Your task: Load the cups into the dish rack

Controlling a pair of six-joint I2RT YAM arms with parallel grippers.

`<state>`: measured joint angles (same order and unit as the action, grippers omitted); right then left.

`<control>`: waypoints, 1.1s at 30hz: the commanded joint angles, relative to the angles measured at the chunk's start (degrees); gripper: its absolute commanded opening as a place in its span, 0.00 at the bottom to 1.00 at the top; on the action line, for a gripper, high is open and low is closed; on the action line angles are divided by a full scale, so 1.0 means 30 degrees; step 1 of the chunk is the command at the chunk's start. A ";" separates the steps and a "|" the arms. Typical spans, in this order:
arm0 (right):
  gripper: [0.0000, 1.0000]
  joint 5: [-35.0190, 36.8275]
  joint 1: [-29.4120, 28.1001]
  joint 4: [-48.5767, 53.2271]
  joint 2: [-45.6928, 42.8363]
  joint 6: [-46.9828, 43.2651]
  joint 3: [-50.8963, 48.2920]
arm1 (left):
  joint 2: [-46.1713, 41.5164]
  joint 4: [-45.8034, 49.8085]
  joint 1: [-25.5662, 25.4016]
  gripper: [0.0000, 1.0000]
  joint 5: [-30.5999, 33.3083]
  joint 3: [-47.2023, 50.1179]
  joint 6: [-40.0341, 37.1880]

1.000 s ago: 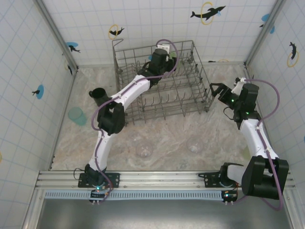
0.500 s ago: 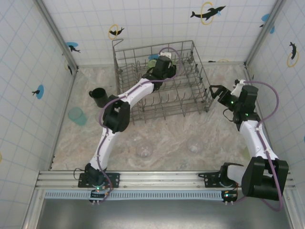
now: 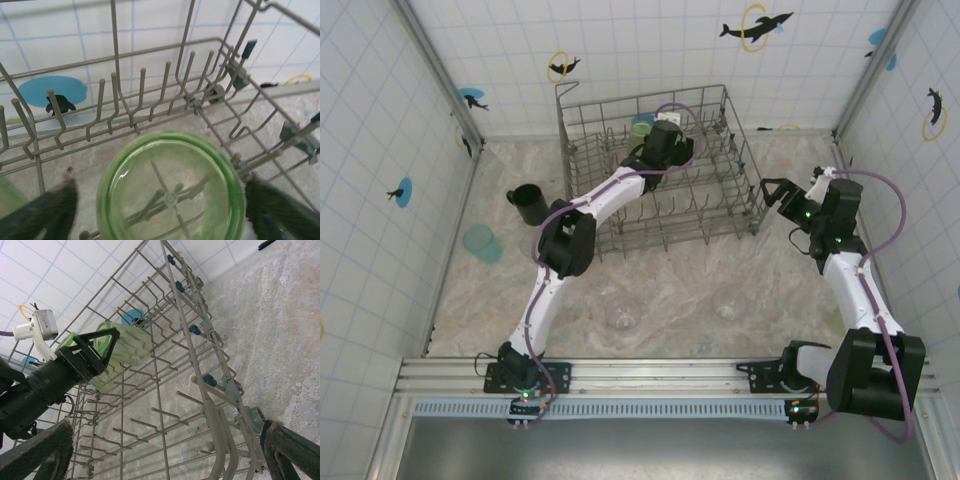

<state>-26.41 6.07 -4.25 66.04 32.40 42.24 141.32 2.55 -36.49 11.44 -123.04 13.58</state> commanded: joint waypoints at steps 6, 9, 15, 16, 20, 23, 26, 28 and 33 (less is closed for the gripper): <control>1.00 0.1045 0.0117 0.1955 0.0040 -0.0819 0.0518 | -0.1766 -0.1274 0.0078 0.97 -0.0408 0.1134 0.1855; 1.00 0.1995 0.0117 0.2919 0.0342 -0.1199 0.0901 | -0.2398 -0.1310 0.0085 0.97 -0.1001 0.1280 0.2558; 1.00 0.3077 0.0003 0.4215 0.0826 -0.2262 0.1567 | -0.4578 -0.1491 0.0093 0.97 -0.2148 0.2355 0.3759; 1.00 0.3142 -0.0083 0.4390 0.0945 -0.2379 0.1734 | -0.4865 -0.1550 0.0061 0.97 -0.2287 0.2511 0.3733; 0.98 0.3690 -0.0812 0.5980 0.2195 -0.3433 0.3241 | -0.6285 -0.1643 -0.0028 0.98 -0.1804 0.3122 0.3993; 0.94 0.4648 -0.1694 0.7161 0.3183 -0.4144 0.4470 | -0.7546 -0.2251 -0.0024 0.97 -0.2621 0.4332 0.4397; 0.86 0.5565 -0.2391 0.7792 0.3969 -0.4619 0.5407 | -0.8872 -0.2547 -0.0054 0.98 -0.3433 0.5731 0.4671; 0.81 0.6101 -0.2685 0.7977 0.4354 -0.4745 0.5842 | -0.9874 -0.2547 -0.0161 0.98 -0.3422 0.6806 0.4641; 0.64 0.7308 -0.3116 0.8631 0.5392 -0.4717 0.6871 | -1.3030 -0.3361 -0.0405 0.98 -0.3145 1.0772 0.4537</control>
<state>-8.12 -2.74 18.81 80.47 19.18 59.44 107.37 -5.15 -37.06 2.90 -95.59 26.26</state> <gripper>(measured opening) 0.676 0.975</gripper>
